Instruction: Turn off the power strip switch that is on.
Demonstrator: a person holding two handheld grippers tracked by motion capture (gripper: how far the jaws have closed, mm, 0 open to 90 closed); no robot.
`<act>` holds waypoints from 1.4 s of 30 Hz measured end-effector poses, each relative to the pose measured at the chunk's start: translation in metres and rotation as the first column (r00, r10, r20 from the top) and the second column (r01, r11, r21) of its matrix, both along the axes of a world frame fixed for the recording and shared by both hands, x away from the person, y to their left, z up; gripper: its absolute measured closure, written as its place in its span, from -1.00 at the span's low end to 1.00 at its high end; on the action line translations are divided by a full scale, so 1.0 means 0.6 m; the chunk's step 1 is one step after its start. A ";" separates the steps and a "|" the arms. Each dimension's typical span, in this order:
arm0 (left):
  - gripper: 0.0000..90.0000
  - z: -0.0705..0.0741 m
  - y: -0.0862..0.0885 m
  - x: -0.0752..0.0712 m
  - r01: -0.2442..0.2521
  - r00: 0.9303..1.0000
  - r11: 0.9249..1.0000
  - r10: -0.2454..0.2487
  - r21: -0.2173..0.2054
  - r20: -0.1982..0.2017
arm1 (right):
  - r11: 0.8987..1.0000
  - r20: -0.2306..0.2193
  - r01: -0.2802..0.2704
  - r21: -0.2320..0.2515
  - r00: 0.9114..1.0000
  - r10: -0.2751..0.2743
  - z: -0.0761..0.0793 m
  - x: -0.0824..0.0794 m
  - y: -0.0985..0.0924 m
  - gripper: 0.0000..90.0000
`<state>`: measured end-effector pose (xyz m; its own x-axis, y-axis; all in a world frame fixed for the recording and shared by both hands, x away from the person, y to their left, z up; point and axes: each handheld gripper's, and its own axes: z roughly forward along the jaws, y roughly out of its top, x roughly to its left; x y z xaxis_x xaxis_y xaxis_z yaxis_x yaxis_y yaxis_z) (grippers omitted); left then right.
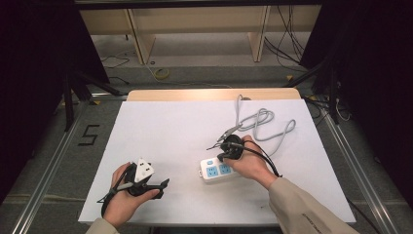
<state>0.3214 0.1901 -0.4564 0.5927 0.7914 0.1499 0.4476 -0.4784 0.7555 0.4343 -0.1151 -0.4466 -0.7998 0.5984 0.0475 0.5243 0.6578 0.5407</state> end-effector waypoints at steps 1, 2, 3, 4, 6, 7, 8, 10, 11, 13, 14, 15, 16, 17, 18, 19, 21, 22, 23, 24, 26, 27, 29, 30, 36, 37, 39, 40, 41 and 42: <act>-0.60 0.000 0.000 0.000 0.000 1.000 1.000 0.000 -0.001 0.002 | 1.000 -0.001 0.001 0.000 1.000 -0.001 0.000 0.000 0.000 1.00; -0.60 0.000 0.000 0.000 -0.001 1.000 1.000 0.001 -0.001 0.002 | 1.000 0.001 0.006 0.004 1.000 -0.006 0.001 0.000 0.000 1.00; -0.60 0.000 0.000 0.000 -0.001 1.000 1.000 0.001 -0.001 0.002 | 1.000 0.006 0.006 0.018 1.000 -0.006 0.004 0.000 -0.001 1.00; -0.60 0.000 0.000 0.000 0.000 1.000 1.000 0.000 0.001 0.001 | 1.000 0.007 0.002 0.003 1.000 -0.002 0.006 0.000 -0.001 1.00; -0.60 0.000 0.000 0.000 0.000 1.000 1.000 0.000 0.002 0.000 | 1.000 0.005 0.004 0.009 1.000 -0.004 0.004 0.000 -0.002 1.00; -0.60 0.000 -0.001 0.000 0.000 1.000 1.000 0.000 -0.001 0.002 | 1.000 0.005 0.002 0.008 1.000 -0.002 0.004 0.000 -0.002 1.00; -0.60 0.000 -0.001 0.000 0.000 1.000 1.000 0.000 -0.001 0.002 | 1.000 0.002 0.006 0.007 1.000 -0.006 0.006 0.000 -0.002 1.00; -0.60 0.000 0.000 0.000 0.000 1.000 1.000 0.000 -0.001 0.002 | 1.000 0.000 0.007 0.008 1.000 -0.007 0.006 0.000 -0.002 1.00; -0.60 0.000 0.000 0.000 0.000 1.000 1.000 0.000 0.002 0.000 | 1.000 0.003 0.005 0.006 1.000 -0.005 0.005 0.000 -0.002 1.00; -0.60 0.000 0.000 0.000 -0.002 1.000 1.000 0.002 0.000 0.001 | 1.000 0.002 0.003 0.008 1.000 -0.003 0.005 0.001 -0.003 1.00; -0.60 0.000 0.000 0.000 0.000 1.000 1.000 0.000 -0.001 0.001 | 1.000 0.002 0.003 0.008 1.000 -0.003 0.005 0.001 -0.003 1.00; -0.60 0.000 0.000 0.000 0.000 1.000 1.000 0.000 -0.001 0.002 | 1.000 0.002 0.003 0.008 1.000 -0.003 0.005 0.001 -0.003 1.00; -0.60 0.000 0.000 0.000 0.000 1.000 1.000 0.000 -0.001 0.002 | 1.000 0.002 0.003 0.008 1.000 -0.003 0.005 0.001 -0.003 1.00; -0.60 0.000 0.000 0.000 0.000 1.000 1.000 0.000 0.000 0.002 | 1.000 0.002 0.003 0.008 1.000 -0.003 0.005 0.001 -0.003 1.00; -0.60 0.000 0.000 0.000 -0.001 1.000 1.000 0.001 0.000 0.001 | 1.000 0.002 0.003 0.008 1.000 -0.003 0.005 0.001 -0.003 1.00; -0.60 0.000 0.000 0.000 -0.004 1.000 1.000 0.004 -0.004 0.002 | 1.000 0.002 0.003 0.009 1.000 -0.003 0.005 0.001 -0.003 1.00; -0.60 0.000 0.001 0.000 -0.003 1.000 1.000 0.003 -0.001 0.002 | 1.000 0.002 0.004 0.008 1.000 -0.004 0.005 0.000 -0.003 1.00; -0.60 0.000 0.000 0.000 -0.003 1.000 1.000 0.003 -0.001 0.002 | 1.000 0.001 0.003 0.009 1.000 -0.003 0.005 0.000 -0.003 1.00; -0.60 0.000 0.000 -0.001 -0.003 1.000 1.000 0.003 -0.002 0.002 | 1.000 0.003 0.002 0.010 1.000 -0.002 0.005 0.000 -0.003 1.00; -0.60 0.000 0.000 -0.001 -0.003 1.000 1.000 0.003 -0.001 0.004 | 1.000 0.005 0.002 0.010 1.000 -0.002 0.005 0.000 -0.003 1.00; -0.60 0.000 0.001 -0.001 -0.003 1.000 1.000 0.003 -0.001 0.003 | 1.000 0.013 -0.002 0.009 1.000 0.002 0.005 -0.001 -0.003 1.00; -0.60 0.001 0.001 -0.001 -0.003 1.000 1.000 0.003 -0.001 0.002 | 1.000 0.014 -0.004 0.009 1.000 0.004 0.005 -0.001 -0.003 1.00; -0.60 0.000 0.001 -0.001 -0.003 1.000 1.000 0.003 -0.002 0.004 | 1.000 0.021 -0.013 0.008 1.000 0.013 0.005 -0.001 -0.005 1.00; -0.60 0.000 0.001 -0.001 -0.001 1.000 1.000 0.001 0.001 0.001 | 1.000 0.022 -0.010 0.014 1.000 0.009 0.005 -0.001 -0.004 1.00; -0.60 0.000 0.001 -0.001 -0.001 1.000 1.000 0.001 0.000 0.002 | 1.000 0.032 -0.012 0.022 0.999 0.011 0.008 -0.002 -0.005 1.00; -0.60 0.000 0.000 -0.001 -0.004 1.000 1.000 0.004 -0.004 0.004 | 1.000 0.034 -0.012 0.022 0.999 0.012 0.009 -0.002 -0.006 1.00; -0.60 0.000 0.001 -0.001 -0.002 1.000 1.000 0.002 0.000 0.003 | 1.000 0.037 -0.008 0.024 0.999 0.007 0.011 -0.003 -0.007 1.00; -0.60 0.000 0.001 -0.001 -0.002 1.000 1.000 0.002 0.000 0.002 | 1.000 0.042 -0.012 0.023 0.999 0.011 0.012 -0.003 -0.009 1.00; -0.60 0.000 0.001 -0.001 -0.002 1.000 1.000 0.002 -0.001 0.003 | 1.000 0.040 -0.009 0.028 0.999 0.008 0.013 -0.004 -0.009 1.00; -0.60 0.000 0.001 -0.001 -0.002 1.000 1.000 0.002 0.000 0.002 | 0.999 0.039 -0.003 0.032 0.999 0.002 0.015 -0.005 -0.010 1.00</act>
<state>0.3206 0.1907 -0.4561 0.5910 0.7924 0.1510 0.4470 -0.4775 0.7564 0.4316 -0.1213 -0.4379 -0.8031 0.5948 0.0350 0.5005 0.6415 0.5813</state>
